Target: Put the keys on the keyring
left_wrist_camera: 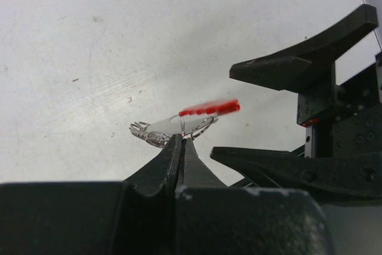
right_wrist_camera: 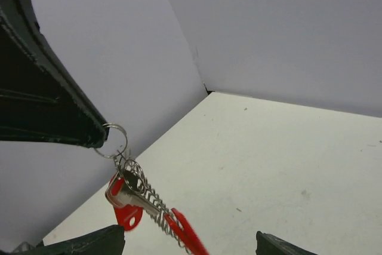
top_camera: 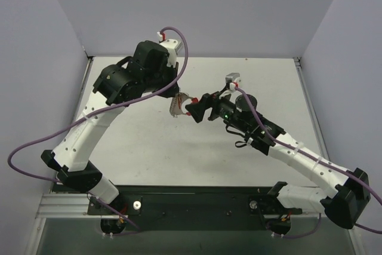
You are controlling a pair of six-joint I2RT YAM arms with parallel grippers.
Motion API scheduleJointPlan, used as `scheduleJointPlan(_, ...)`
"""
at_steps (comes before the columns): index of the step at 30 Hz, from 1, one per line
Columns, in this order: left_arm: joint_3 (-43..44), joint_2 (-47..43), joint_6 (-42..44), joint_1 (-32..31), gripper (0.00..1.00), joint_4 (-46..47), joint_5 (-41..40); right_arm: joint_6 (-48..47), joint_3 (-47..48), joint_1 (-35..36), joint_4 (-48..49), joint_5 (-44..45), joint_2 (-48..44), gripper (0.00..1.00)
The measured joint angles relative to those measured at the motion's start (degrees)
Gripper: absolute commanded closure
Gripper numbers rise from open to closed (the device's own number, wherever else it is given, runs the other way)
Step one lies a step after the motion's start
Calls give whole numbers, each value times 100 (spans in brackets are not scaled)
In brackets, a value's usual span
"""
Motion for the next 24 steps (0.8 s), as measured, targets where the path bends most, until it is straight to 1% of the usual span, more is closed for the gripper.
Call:
scheduleJointPlan(2, -72, -17, 2, 20, 100, 37, -39, -96, -129, -4, -59, -26, -181, 6)
scheduleJointPlan(5, -234, -28, 7, 50, 100, 118, -57, -240, -337, -39, -87, -33, -540, 0)
scheduleJointPlan(10, -560, -37, 50, 57, 100, 389, 9, -409, -527, -201, -81, -28, -1091, 0)
scheduleJointPlan(14, -1012, -55, 76, 57, 100, 793, 195, -433, -555, -413, -63, -24, -1222, 0)
scheduleJointPlan(20, -2094, -44, -4, 57, 100, 1779, 881, -411, -868, -616, -151, 90, -1222, 0)
scheduleJointPlan(24, -2194, 278, -149, 37, 100, 2358, 1314, -407, -887, -719, -343, 275, -1250, 0)
